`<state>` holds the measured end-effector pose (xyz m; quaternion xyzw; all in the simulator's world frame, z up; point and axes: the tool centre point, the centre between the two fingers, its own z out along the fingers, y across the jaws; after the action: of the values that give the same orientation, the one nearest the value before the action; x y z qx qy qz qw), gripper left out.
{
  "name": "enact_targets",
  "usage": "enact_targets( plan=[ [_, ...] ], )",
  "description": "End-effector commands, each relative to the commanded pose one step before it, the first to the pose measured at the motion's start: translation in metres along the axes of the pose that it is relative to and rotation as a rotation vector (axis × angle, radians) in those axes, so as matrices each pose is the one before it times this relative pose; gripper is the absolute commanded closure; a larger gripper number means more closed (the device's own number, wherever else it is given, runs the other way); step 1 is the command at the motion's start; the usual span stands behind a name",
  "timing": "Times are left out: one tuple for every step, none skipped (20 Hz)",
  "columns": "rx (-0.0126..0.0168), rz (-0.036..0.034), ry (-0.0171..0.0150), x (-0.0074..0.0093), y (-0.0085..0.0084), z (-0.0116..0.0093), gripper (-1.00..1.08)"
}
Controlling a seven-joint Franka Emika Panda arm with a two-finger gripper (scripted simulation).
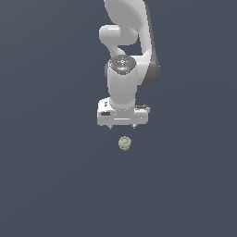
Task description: Pick up the object and move it to a goal position.
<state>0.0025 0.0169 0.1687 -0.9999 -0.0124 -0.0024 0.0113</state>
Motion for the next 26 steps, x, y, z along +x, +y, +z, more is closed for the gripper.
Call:
enact_targets(
  plan=[
    [0.00004,-0.00056,-0.00018,-0.00005,-0.00008,-0.00001,-0.92],
    [-0.00013,0.0029,0.00037,0.00016,-0.00006,0.00033,-0.92],
    [-0.00011,0.00425,0.00006,0.00018,-0.0001,0.00068,-0.92],
    [-0.00011,0.00548,-0.00016,0.00021,-0.00021,0.00099,-0.92],
    [-0.00014,0.0068,-0.00024,0.00026,-0.00024,0.00124,-0.92],
    [-0.00018,0.00802,-0.00021,0.0003,-0.0003,0.00144,-0.92],
    [-0.00024,0.00923,-0.00016,0.00035,-0.00033,0.00163,-0.92],
    [-0.00029,0.01044,-0.00013,0.00039,-0.00037,0.00182,-0.92],
    [-0.00034,0.01165,-0.00012,0.00043,-0.00042,0.00203,-0.92],
    [-0.0004,0.0128,-0.00013,0.00046,-0.00046,0.00223,-0.92],
    [-0.00046,0.01401,-0.00016,0.00048,-0.00051,0.00246,-0.92],
    [-0.00053,0.01523,-0.00018,0.0005,-0.00056,0.00269,-0.92],
    [-0.00061,0.01645,-0.00018,0.00052,-0.00061,0.00291,-0.92],
    [-0.0007,0.01768,-0.00016,0.00053,-0.00066,0.00313,-0.92],
    [-0.00079,0.01891,-0.00014,0.00053,-0.00072,0.00335,-0.92],
    [-0.0009,0.02015,-0.00012,0.00053,-0.00076,0.00358,-0.92],
    [-0.00102,0.0214,-0.00009,0.00052,-0.00081,0.00381,-0.92],
    [-0.00114,0.02263,-0.00005,0.00051,-0.00087,0.00404,-0.92],
    [-0.00124,0.02325,0.0,0.00047,-0.0009,0.00416,-0.92],
    [-0.00124,0.0221,0.00006,0.0004,-0.00086,0.00396,-0.92],
    [-0.00122,0.02082,0.0001,0.00034,-0.0008,0.00374,-0.92],
    [-0.00119,0.01954,0.00014,0.00028,-0.00075,0.00352,-0.92],
    [-0.00115,0.01825,0.00018,0.00023,-0.00071,0.00329,-0.92],
    [-0.0011,0.01698,0.0002,0.00018,-0.00065,0.00307,-0.92],
    [-0.00104,0.01572,0.00022,0.00015,-0.0006,0.00284,-0.92],
    [-0.00098,0.01444,0.00024,0.00011,-0.00055,0.00262,-0.92]
  ],
)
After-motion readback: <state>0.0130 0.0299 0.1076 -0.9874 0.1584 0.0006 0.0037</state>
